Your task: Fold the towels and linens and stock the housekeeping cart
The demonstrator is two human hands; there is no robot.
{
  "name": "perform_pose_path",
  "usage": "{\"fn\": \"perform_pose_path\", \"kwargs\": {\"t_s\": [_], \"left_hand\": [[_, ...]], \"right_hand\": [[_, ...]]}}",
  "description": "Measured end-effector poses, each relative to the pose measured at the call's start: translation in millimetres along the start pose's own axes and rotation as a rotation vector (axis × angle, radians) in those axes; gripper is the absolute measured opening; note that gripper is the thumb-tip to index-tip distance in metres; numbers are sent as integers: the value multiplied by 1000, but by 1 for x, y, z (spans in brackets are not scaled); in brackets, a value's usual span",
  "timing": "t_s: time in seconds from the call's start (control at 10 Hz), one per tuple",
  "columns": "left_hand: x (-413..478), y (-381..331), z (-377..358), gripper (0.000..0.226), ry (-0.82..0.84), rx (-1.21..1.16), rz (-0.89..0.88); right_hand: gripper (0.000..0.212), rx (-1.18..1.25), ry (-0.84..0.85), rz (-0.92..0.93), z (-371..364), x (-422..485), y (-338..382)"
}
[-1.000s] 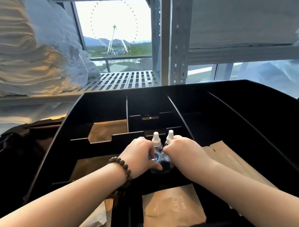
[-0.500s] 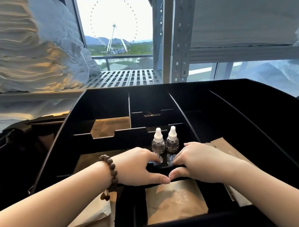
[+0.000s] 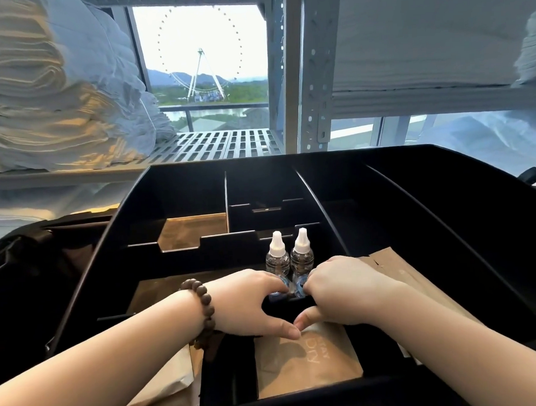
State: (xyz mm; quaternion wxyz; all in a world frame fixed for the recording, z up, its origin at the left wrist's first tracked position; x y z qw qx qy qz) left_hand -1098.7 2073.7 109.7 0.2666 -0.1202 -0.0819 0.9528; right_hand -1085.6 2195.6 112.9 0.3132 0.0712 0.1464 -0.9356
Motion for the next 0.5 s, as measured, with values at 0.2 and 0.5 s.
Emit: {"fn": "perform_pose_path", "kwargs": {"t_s": [0.2, 0.5], "left_hand": [[-13, 7, 18, 78, -116, -47, 14], [-40, -16, 51, 58, -394, -11, 32]], "right_hand": [[65, 50, -80, -3, 5, -7, -1], [37, 241, -436, -74, 34, -33, -15]]}}
Point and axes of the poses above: each hand's wrist, its own x-axis towards the middle knuckle, its own z-axis out of the back of the hand, y = z × x, the point moved 6 cm from there along x, towards the middle knuckle, and after that the axes turned 10 degrees about z, right-handed, at the moved point
